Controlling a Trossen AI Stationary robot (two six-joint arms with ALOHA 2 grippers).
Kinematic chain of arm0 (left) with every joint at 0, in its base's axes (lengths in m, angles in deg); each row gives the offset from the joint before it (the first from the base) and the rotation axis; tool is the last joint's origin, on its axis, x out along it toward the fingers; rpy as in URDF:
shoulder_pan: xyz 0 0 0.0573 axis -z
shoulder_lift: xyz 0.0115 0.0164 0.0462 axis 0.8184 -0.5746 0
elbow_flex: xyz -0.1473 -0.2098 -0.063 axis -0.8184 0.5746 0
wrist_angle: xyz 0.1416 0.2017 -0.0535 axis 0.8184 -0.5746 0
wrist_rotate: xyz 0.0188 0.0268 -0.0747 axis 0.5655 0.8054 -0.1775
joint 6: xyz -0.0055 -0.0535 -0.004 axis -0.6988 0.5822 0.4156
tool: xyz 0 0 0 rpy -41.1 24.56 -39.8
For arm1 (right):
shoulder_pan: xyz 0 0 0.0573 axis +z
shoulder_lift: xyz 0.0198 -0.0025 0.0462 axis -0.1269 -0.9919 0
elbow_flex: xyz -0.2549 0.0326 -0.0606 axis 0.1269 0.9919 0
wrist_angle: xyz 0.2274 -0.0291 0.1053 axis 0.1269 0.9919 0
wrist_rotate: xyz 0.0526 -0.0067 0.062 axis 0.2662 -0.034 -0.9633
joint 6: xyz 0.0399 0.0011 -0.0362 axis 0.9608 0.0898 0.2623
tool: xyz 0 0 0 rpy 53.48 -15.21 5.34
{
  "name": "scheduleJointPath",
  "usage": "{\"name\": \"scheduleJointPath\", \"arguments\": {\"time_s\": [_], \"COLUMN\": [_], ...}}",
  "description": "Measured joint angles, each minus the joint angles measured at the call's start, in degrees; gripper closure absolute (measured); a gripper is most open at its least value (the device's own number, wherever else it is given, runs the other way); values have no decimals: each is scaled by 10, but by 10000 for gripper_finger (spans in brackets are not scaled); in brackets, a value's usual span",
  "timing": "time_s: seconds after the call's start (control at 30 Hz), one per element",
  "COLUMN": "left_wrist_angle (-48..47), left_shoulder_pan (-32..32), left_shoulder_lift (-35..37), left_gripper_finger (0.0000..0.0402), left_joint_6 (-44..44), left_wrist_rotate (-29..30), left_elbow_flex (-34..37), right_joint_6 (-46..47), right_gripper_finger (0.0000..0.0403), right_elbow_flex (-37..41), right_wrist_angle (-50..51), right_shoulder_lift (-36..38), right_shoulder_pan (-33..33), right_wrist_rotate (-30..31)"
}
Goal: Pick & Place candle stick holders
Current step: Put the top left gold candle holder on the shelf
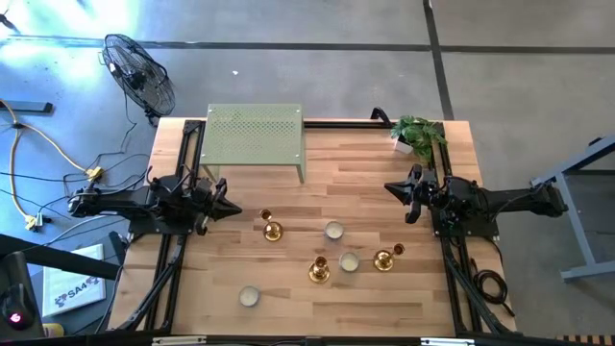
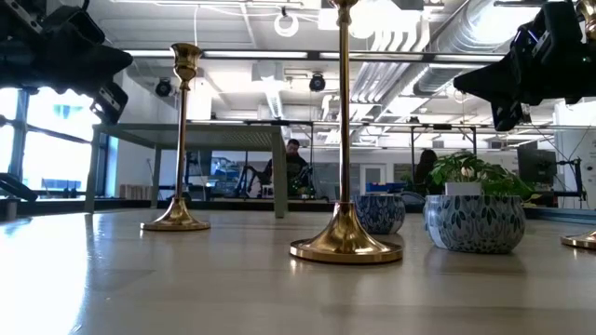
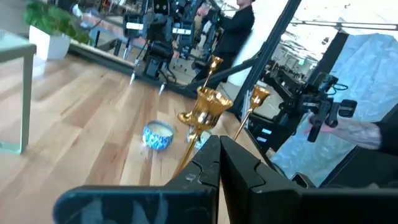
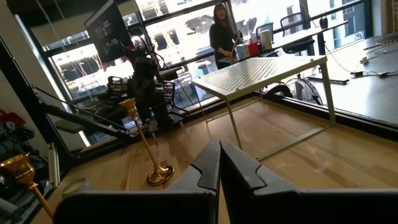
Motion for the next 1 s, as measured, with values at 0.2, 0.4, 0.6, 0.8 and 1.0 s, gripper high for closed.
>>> {"name": "scheduleJointPath", "arguments": {"time_s": [0.2, 0.4, 0.6, 0.8, 1.0], "left_wrist_angle": [7, 8, 41, 83, 83], "left_shoulder_pan": [0, 0, 0, 0, 0], "left_shoulder_lift": [1, 0, 1, 2, 1], "left_gripper_finger": [401, 401, 401, 401, 401], "left_joint_6": [64, 98, 128, 165, 215], "left_wrist_rotate": [-31, 6, 2, 11, 43], "left_elbow_flex": [-9, -10, -12, -13, -13], "right_joint_6": [47, 32, 41, 2, 36], "right_gripper_finger": [402, 400, 388, 346, 284], "right_elbow_flex": [0, 0, -2, -37, -93], "right_wrist_angle": [-35, -64, -63, -53, 50], "right_shoulder_lift": [0, 0, 0, 0, -1], "right_shoulder_pan": [0, -1, -1, -1, -1], "right_wrist_rotate": [-8, -14, -9, 41, 105]}}
